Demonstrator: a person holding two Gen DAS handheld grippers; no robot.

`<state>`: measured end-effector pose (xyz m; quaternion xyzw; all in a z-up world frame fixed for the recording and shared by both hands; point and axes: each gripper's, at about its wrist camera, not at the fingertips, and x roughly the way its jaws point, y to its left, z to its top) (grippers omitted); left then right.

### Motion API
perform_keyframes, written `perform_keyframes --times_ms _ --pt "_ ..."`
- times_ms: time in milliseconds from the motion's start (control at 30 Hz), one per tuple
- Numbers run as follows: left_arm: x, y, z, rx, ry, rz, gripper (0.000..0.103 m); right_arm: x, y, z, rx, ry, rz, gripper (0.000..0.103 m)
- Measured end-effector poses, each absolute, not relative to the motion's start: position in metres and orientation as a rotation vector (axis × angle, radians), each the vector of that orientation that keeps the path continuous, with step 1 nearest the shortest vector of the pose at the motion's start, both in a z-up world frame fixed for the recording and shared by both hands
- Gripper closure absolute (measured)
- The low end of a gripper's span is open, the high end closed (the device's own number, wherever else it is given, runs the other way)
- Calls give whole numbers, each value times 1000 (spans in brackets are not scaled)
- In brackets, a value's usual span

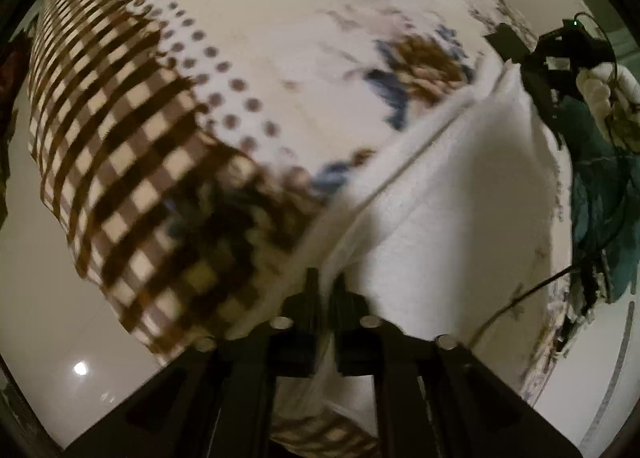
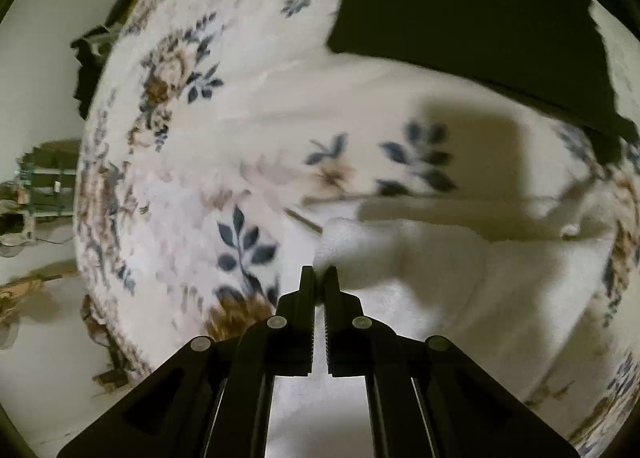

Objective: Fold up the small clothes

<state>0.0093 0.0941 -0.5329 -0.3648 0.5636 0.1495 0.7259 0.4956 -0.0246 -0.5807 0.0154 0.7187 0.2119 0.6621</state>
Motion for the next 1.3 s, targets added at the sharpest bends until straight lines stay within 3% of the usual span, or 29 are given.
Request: perform_keyframes --times_ms 300,400,433,467,533,600,633,833,1000,1033,1067,1100,1300 --pt "6 103 -547 -834 1316 277 100 496 24 -619 -4 1649 409 100" --pt "6 110 -542 -871 1359 261 94 499 27 -622 -3 1679 441 98" --pt "8 112 -536 -865 1370 259 88 501 23 -624 41 1720 466 96" --pt "10 117 -524 -830 1373 266 82 503 16 -620 121 1743 508 93" --pt "18 123 -506 -783 1353 266 54 508 -12 -597 257 1699 570 53" --pt "44 132 -484 -772 1289 231 42 509 -60 -562 302 1579 543 41" --pt "66 134 -474 -768 1252 196 41 508 -83 -549 312 1537 521 41" --pt "226 108 -460 -619 1149 -5 41 493 -224 -545 320 1478 252 41" --pt "360 73 -508 -565 1257 -118 42 484 -286 -596 494 1529 187 41" --pt "373 72 -518 -590 1275 -131 49 482 -288 -606 520 1532 194 41" --pt "386 73 -533 -620 1289 -122 66 480 -289 -616 545 1538 208 41" --pt "389 73 -539 -620 1298 -100 94 479 -288 -625 565 1544 224 41" --pt "384 91 -531 -560 1323 -42 96 445 -288 -647 624 1568 275 41"
